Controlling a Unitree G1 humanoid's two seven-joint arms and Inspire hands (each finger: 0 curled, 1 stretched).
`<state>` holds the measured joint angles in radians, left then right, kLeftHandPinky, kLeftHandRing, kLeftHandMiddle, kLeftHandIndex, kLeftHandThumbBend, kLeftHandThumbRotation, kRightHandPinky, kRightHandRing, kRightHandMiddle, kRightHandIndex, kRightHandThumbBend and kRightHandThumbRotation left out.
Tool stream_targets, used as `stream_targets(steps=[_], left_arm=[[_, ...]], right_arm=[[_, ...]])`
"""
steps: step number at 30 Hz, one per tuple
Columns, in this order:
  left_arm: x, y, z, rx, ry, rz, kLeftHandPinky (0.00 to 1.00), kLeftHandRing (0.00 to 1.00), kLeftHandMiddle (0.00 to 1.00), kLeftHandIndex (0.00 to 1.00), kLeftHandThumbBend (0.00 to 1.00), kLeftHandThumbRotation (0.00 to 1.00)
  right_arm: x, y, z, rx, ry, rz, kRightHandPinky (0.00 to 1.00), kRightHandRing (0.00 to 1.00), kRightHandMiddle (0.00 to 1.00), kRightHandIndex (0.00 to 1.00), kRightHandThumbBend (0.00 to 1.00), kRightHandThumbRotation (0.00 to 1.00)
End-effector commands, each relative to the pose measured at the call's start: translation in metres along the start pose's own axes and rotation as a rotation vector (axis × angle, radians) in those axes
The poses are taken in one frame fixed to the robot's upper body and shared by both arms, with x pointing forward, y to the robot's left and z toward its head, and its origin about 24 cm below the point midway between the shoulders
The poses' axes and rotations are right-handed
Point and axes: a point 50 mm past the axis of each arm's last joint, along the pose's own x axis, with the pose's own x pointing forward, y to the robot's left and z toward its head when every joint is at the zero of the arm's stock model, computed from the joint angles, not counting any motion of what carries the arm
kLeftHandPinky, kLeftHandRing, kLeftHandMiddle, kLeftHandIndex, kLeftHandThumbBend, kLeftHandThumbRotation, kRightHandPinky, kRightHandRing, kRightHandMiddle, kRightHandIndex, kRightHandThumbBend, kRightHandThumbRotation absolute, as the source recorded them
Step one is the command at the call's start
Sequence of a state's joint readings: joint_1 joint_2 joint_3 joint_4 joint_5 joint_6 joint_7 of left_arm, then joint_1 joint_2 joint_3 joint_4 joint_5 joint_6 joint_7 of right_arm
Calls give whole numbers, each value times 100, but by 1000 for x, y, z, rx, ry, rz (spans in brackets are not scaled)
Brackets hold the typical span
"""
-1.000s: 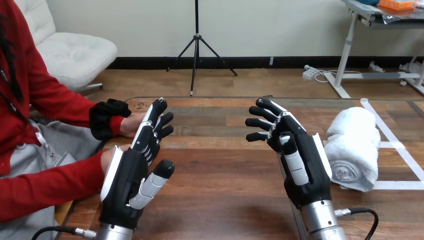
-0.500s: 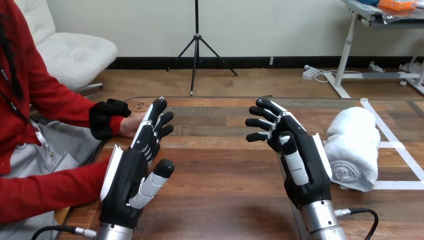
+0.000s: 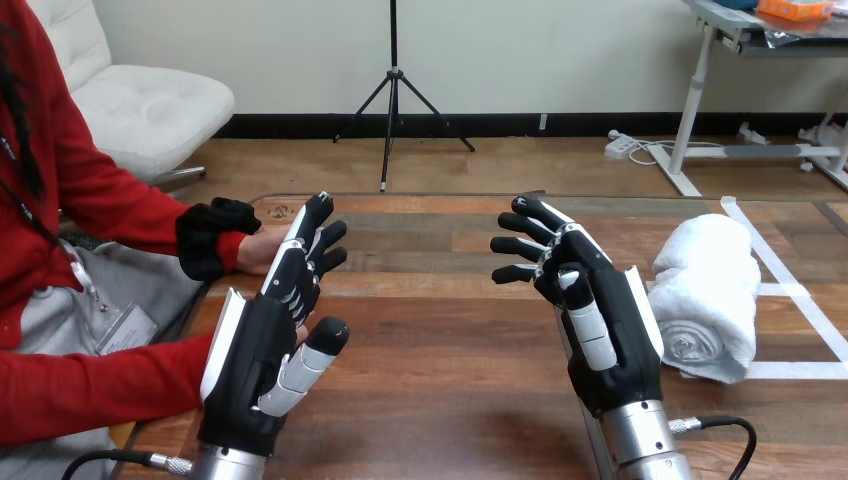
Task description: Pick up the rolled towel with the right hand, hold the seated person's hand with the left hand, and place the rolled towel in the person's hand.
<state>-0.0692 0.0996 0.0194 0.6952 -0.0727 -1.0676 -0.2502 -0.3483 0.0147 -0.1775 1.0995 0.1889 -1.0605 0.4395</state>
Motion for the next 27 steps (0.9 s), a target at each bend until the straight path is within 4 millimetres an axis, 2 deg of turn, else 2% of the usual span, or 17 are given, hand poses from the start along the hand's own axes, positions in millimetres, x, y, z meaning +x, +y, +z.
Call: stream_targets(steps=[1,27], left_arm=[[15,3,10,10,-78,7,89,93,98,96,100,87],[13,1,10,15,-78,3,89,93,98,96,100,88]], right_arm=[[17,3,12,-10,-83,11,60,73,79,80,100,83],[14,1,11,-14,-79,13,60,74,80,81,100,83]])
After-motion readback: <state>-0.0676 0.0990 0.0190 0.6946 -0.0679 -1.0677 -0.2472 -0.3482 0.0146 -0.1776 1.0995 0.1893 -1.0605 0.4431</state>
